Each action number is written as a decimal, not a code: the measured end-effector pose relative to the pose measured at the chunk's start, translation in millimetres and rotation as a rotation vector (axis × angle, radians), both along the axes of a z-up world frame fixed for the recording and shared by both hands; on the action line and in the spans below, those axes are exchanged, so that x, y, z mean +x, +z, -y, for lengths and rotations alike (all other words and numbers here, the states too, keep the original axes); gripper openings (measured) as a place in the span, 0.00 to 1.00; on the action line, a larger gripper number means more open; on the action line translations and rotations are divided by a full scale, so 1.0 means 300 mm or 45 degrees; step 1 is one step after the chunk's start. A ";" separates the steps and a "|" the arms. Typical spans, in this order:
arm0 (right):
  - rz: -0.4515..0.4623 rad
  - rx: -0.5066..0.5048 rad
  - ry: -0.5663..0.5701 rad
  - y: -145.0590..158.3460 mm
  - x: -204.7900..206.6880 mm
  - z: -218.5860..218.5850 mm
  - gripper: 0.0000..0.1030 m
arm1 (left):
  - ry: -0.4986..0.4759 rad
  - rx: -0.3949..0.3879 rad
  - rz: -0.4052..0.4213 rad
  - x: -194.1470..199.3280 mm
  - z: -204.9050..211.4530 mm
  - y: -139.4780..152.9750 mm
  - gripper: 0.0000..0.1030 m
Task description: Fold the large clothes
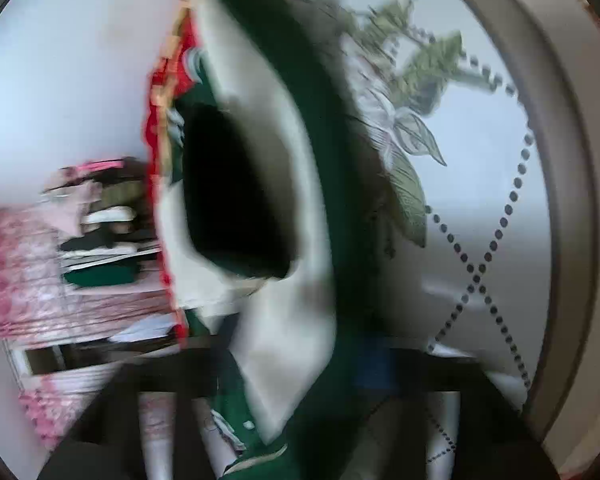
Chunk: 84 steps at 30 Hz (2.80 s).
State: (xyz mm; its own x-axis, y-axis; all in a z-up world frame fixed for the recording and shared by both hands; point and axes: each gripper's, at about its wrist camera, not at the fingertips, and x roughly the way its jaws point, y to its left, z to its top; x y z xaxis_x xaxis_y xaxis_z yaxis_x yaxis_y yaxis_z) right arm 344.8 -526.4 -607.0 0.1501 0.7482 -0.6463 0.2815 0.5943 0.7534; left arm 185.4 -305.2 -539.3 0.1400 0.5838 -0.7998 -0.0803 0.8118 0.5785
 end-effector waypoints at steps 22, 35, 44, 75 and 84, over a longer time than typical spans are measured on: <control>0.342 -0.384 0.156 0.729 0.158 -0.980 0.08 | 0.189 -0.644 0.162 -0.016 -0.864 0.299 0.10; 0.179 -0.751 0.554 0.358 0.211 -1.707 0.15 | 0.597 -1.041 0.144 -0.133 -1.418 0.001 0.38; 0.179 -0.401 0.614 0.518 0.176 -1.573 0.40 | 0.813 -0.978 0.228 -0.299 -1.642 0.042 0.65; 0.002 -0.248 -0.109 0.245 -0.022 -0.613 0.22 | 0.603 -0.567 0.208 -0.108 -1.477 0.096 0.65; -0.337 -0.430 -0.471 0.333 -0.710 -0.278 0.24 | 0.560 -0.592 0.161 -0.169 -1.431 0.157 0.65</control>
State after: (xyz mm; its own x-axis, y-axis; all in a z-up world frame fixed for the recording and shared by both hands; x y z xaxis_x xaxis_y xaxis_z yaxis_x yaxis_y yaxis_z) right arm 131.9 -443.0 -507.0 0.1634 0.4221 -0.8917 0.6702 0.6158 0.4143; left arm 134.8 124.2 -492.3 0.0770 0.2049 -0.9757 -0.5063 0.8511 0.1388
